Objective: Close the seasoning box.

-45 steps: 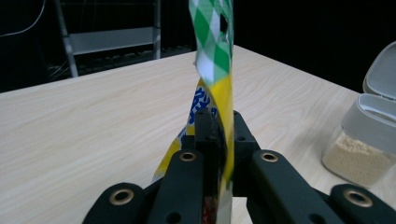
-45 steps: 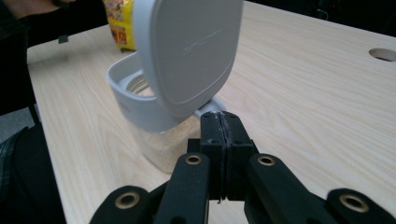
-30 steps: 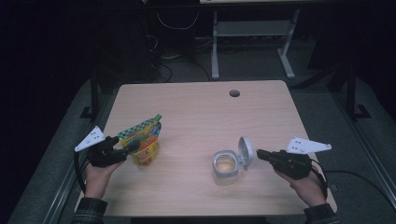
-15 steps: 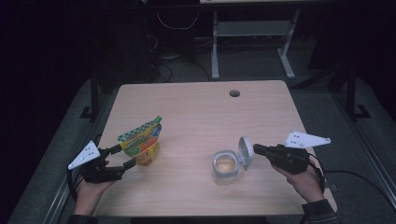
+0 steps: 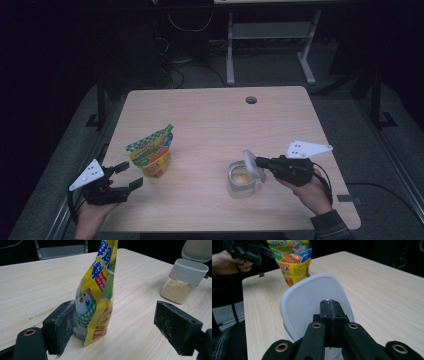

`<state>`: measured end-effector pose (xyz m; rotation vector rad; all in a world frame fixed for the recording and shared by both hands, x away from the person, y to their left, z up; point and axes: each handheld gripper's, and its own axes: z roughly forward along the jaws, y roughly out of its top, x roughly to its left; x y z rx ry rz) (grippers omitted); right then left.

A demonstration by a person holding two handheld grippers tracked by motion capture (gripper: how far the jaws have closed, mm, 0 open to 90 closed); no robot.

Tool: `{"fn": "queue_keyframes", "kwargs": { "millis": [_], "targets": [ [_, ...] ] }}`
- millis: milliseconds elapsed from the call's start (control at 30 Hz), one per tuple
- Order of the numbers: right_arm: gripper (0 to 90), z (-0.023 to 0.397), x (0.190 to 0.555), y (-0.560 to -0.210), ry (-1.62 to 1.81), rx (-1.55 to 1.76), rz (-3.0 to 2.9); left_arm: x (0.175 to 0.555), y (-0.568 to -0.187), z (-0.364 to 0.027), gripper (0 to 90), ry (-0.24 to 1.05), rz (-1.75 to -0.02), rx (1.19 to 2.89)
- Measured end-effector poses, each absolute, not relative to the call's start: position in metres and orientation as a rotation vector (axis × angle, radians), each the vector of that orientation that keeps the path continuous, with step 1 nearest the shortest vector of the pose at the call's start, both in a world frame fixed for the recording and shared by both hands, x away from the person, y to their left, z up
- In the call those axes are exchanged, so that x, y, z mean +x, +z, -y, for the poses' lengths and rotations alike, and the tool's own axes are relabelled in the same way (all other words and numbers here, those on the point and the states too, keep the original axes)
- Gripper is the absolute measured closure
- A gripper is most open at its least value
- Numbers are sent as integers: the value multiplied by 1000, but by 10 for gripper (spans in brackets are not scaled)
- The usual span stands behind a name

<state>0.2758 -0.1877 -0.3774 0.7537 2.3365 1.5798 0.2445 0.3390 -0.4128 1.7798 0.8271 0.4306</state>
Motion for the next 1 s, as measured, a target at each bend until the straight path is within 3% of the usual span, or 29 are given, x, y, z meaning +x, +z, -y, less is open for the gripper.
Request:
{"fn": "queue_keyframes", "kwargs": {
  "millis": [267,600,1000],
  "targets": [
    [900,176,277,-387,1559,748,-2386,245,-413,-339,179,428,-822,1788],
    [897,208,283,-390,1532,862,-2310,249,-413,-334,179,417,-828,1802],
    [575,246,286,-406,1447,1043,-2203,251,-417,-327,179,408,-814,1848]
  ]
}}
